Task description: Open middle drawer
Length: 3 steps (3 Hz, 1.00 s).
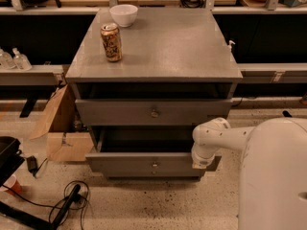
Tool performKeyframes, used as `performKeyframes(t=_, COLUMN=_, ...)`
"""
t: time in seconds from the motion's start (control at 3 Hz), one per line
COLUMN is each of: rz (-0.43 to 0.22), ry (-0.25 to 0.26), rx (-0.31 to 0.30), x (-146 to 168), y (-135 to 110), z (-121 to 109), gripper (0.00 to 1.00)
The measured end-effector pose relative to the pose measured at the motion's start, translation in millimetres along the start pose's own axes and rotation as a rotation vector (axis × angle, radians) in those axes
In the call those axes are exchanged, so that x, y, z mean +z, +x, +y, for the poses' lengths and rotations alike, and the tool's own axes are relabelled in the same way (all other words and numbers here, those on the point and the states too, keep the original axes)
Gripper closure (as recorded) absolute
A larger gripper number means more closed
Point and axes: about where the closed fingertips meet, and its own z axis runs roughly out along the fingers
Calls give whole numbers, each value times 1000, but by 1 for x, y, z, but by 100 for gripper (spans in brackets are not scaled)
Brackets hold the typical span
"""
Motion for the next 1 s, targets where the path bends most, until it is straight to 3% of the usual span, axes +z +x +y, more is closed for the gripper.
performKeyframes(t=0.33, rz=0, ry=0, rx=0, x=0, y=0, z=0, gripper=100)
performKeyframes(t=0.67, rz=0, ry=0, rx=0, x=0, y=0, z=0, gripper=83)
performKeyframes(t=1.0, rz=0, ry=0, rx=0, x=0, y=0, z=0, gripper=59)
